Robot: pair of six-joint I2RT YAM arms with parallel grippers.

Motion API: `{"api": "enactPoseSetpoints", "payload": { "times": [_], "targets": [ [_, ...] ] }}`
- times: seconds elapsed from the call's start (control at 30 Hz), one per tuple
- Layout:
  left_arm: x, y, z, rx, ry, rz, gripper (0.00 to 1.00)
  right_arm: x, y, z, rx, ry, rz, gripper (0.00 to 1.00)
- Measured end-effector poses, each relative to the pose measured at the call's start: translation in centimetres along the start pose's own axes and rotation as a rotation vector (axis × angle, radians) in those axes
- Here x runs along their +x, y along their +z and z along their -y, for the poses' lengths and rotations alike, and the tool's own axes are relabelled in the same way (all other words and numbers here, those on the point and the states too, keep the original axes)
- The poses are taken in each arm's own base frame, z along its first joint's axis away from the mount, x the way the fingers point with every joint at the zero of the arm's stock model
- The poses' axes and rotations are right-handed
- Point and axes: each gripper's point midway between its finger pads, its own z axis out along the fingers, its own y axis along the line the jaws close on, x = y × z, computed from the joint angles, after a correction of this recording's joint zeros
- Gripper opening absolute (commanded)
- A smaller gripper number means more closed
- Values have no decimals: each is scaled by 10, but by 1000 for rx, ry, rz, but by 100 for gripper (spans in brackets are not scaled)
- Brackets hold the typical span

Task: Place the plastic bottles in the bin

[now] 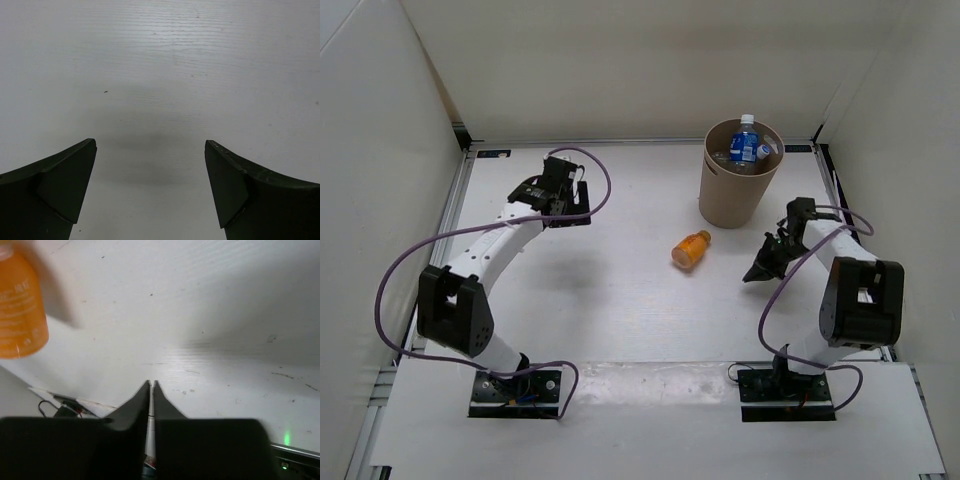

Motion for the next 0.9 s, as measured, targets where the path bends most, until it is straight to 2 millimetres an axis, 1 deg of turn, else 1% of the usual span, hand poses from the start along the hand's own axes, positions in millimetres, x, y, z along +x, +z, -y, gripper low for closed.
{"api": "enactPoseSetpoints", "payload": {
  "times": [0.1,0.17,0.2,0.27,0.37,0.4,0.47,0.5,0.57,0.6,0.63,0.7,0.77,0.83,0.9],
  "targets": [
    [3,11,20,78,-4,-28,100,-2,-8,-4,-62,-8,29,47],
    [0,22,43,155,12,-39,100,-5,-16,-13,-124,-42,59,55],
    [-2,25,51,176,18,-41,100,-7,-19,-16,-143,-59,72,57],
    [-14,35,78,248,51,-39,100,-8,-27,-25,-200,-102,90,59],
    [-43,48,132,396,98,12,100,-13,-44,-37,-269,-184,126,60],
    [-48,51,147,442,113,25,100,-16,-51,-39,-285,-211,140,60],
    [-55,55,177,532,160,51,100,-23,-66,-43,-314,-254,170,61],
    [-56,57,188,563,187,60,100,-26,-75,-43,-326,-272,186,61],
    [-59,60,217,621,257,78,100,-37,-96,-39,-343,-289,229,61],
    [-59,61,230,644,289,86,100,-42,-104,-36,-345,-292,250,61],
    [-57,62,242,664,321,88,100,-47,-114,-29,-349,-281,272,61],
    [-50,63,266,707,383,91,100,-52,-129,-15,-348,-252,301,61],
    [-38,63,284,746,427,81,100,-54,-139,2,-349,-200,315,61],
    [-21,66,294,774,458,47,100,-52,-143,15,-349,-151,309,61],
    [-7,71,297,783,473,9,100,-48,-144,26,-353,-106,290,61]
  ]
}}
